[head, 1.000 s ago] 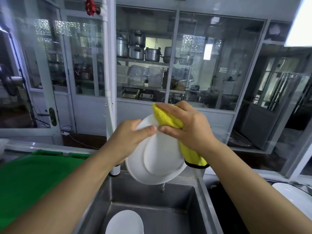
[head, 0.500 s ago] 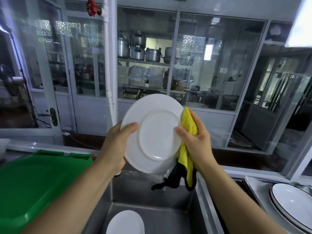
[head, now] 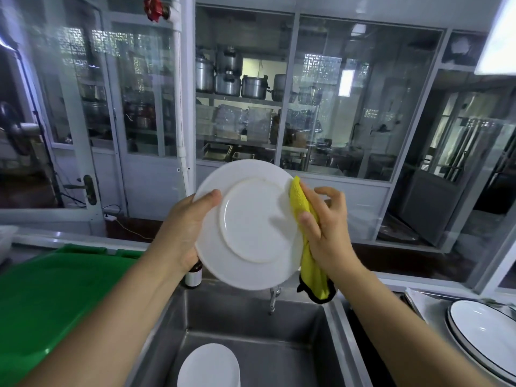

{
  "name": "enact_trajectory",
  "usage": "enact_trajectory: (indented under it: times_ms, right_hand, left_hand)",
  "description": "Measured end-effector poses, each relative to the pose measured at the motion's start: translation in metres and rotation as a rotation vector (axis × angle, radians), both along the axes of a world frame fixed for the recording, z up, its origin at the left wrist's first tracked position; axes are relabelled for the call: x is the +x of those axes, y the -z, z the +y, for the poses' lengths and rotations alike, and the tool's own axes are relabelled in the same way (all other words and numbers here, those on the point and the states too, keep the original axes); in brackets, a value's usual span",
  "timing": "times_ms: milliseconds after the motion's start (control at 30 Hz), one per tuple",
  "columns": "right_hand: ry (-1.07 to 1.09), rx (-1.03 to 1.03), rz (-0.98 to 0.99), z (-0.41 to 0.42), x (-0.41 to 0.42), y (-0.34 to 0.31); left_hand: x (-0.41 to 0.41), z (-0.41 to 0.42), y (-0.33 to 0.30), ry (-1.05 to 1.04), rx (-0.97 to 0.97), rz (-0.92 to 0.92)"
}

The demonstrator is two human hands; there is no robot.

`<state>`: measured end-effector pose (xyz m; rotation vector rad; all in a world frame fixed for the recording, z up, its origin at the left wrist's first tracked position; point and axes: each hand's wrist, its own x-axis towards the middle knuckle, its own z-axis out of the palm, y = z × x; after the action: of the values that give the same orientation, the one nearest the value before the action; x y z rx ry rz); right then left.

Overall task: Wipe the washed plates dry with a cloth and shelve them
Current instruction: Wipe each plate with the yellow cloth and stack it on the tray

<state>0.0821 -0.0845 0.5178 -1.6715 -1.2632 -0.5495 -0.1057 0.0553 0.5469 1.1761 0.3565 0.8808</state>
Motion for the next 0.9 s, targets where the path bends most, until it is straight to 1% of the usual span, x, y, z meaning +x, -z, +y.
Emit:
enact_trajectory:
  times_ms: [100,233,333,433,633,800,900]
  right_hand:
    - [0.113,0.047,-0.033,0.0,-0.016,0.023]
    - [0.259,0.088,-0.28,0.002,-0.046,0.049]
    - [0.288,0.073,-0.472,0.007,-0.063,0.064]
    - [0.307,0.063,-0.583,0.015,-0.077,0.057]
    - [0.315,0.053,-0.655,0.038,-0.102,0.033]
    - [0.314,0.088,-0.784,0.038,-0.109,0.038]
    - [0.295,0.103,-0.821,0.031,-0.105,0.046]
  left_hand:
    - [0.003,-0.002,0.004,-0.096,-0.103,-0.076]
    - [0.008,-0.01,0.007,-0.127,-0.25,-0.173]
    - [0.011,-0.014,0.009,-0.124,-0.333,-0.151]
    - [0.013,-0.017,0.014,-0.082,-0.357,-0.114]
    - [0.001,-0.023,0.019,0.072,-0.373,-0.047]
    - [-0.011,-0.013,0.019,0.116,-0.439,-0.063]
    - [-0.015,-0.007,0.02,0.118,-0.428,-0.085]
